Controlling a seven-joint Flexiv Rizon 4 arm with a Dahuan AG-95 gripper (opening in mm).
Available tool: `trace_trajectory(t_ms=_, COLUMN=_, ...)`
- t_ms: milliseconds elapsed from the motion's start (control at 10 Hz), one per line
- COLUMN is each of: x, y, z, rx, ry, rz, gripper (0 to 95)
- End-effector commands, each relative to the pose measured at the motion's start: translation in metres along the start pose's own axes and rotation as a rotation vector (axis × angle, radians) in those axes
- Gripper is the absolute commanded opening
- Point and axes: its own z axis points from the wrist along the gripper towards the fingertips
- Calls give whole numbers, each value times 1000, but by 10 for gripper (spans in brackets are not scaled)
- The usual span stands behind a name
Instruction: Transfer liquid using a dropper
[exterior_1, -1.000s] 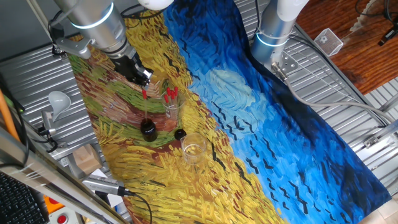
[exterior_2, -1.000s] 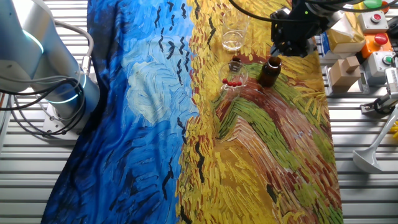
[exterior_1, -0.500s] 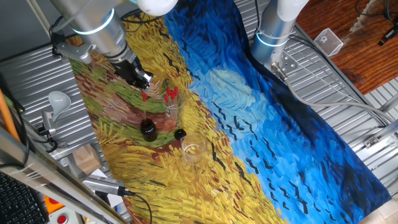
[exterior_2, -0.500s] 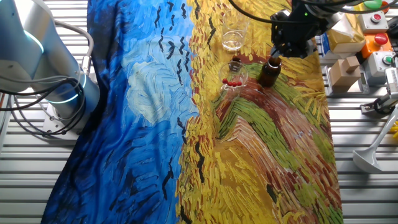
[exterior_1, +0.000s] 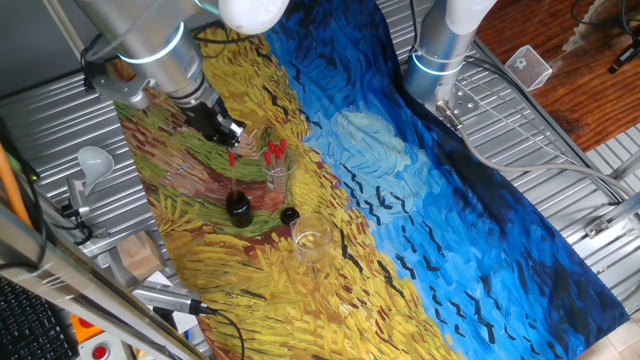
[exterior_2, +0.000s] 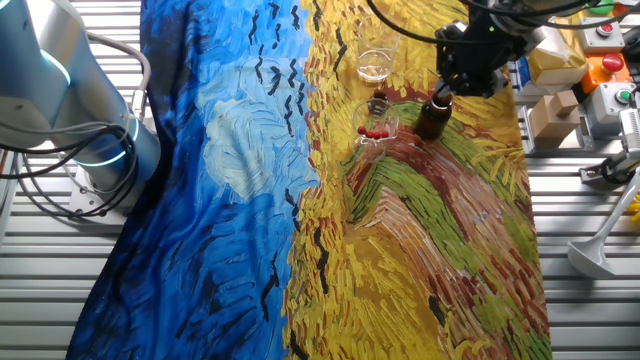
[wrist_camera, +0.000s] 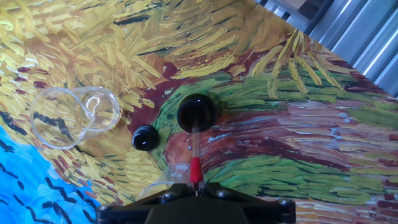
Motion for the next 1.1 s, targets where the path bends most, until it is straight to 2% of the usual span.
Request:
trace_trajectory(t_ms=100, x=-1, y=1, z=2, rx=1, ry=0, rz=4, gripper=0)
trace_trajectory(t_ms=1100, x=-16, y=9, z=24, rx=11, ry=7, rz=2, gripper=0)
